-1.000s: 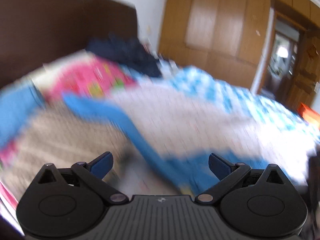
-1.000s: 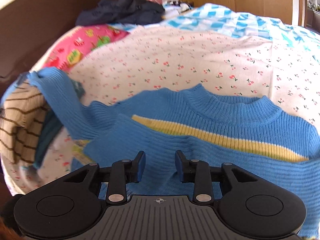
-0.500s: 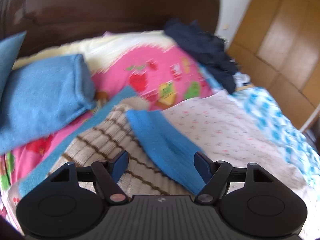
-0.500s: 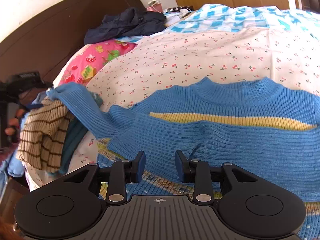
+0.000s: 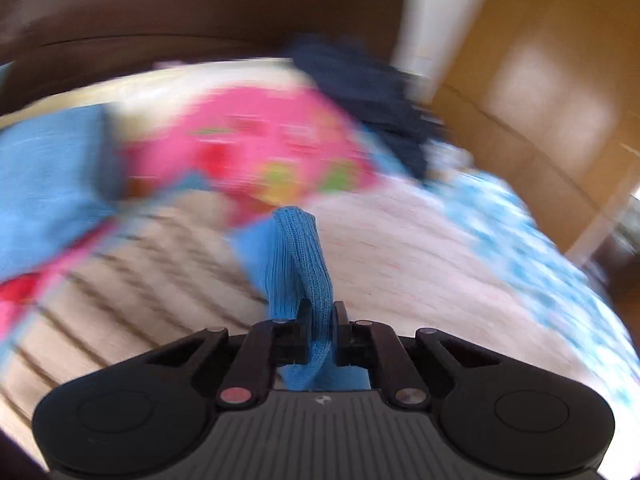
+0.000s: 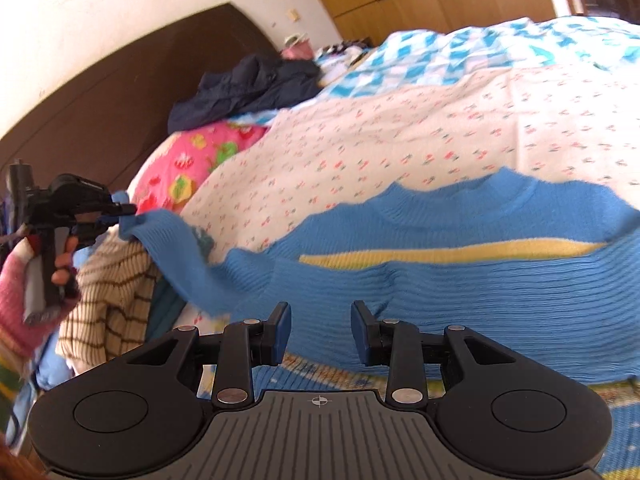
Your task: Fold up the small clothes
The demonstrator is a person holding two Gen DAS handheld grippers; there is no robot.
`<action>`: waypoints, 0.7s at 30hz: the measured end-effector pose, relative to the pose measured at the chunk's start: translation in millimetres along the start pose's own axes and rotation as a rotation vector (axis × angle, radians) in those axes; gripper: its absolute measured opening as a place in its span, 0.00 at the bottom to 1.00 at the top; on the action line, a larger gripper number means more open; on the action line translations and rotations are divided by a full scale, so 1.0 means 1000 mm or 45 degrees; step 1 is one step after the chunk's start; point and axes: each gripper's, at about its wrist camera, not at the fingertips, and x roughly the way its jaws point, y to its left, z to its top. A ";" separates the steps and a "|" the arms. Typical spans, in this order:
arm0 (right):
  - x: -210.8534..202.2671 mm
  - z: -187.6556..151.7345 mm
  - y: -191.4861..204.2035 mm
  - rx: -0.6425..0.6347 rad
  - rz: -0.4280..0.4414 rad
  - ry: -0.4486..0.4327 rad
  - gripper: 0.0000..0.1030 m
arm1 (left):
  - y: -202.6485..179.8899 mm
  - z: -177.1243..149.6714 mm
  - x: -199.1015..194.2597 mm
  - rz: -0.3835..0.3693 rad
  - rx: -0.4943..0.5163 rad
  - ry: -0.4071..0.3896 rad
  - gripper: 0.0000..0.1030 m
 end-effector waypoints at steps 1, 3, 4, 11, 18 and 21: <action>-0.006 0.000 -0.004 0.018 -0.012 -0.018 0.32 | -0.020 -0.008 -0.007 -0.109 0.056 0.034 0.13; -0.018 -0.002 -0.014 0.052 -0.048 -0.053 0.32 | -0.067 -0.033 -0.022 -0.338 0.186 0.123 0.13; -0.024 -0.003 -0.020 0.070 -0.071 -0.066 0.32 | -0.092 -0.051 -0.031 -0.456 0.267 0.171 0.13; -0.062 -0.023 -0.073 0.271 -0.227 -0.087 0.33 | -0.173 -0.172 -0.051 -0.711 0.699 0.414 0.42; -0.067 -0.036 -0.103 0.488 -0.204 -0.082 0.34 | -0.119 -0.209 -0.045 -0.519 0.635 0.488 0.44; -0.064 -0.031 -0.099 0.484 -0.226 -0.108 0.34 | -0.098 -0.212 -0.046 -0.452 0.615 0.424 0.46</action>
